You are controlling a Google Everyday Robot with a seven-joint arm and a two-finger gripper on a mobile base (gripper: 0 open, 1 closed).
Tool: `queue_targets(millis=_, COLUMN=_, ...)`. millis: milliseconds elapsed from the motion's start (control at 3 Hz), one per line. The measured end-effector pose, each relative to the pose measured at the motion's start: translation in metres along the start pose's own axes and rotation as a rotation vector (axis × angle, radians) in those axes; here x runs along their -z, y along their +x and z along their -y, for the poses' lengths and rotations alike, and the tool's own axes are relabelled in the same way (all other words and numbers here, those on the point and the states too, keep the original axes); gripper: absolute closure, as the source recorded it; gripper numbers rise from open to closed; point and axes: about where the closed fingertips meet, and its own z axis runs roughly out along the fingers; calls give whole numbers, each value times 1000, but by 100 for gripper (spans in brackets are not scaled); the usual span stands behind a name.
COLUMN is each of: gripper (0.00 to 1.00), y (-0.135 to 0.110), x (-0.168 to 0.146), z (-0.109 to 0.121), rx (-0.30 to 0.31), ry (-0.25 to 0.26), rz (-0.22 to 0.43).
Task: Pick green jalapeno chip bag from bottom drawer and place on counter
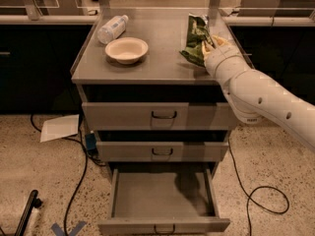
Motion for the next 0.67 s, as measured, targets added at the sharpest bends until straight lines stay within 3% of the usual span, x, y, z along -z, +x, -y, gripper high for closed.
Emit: queue_targets(millis=667, gripper=35, y=0, x=0, z=0, rx=0, ry=0, rz=0)
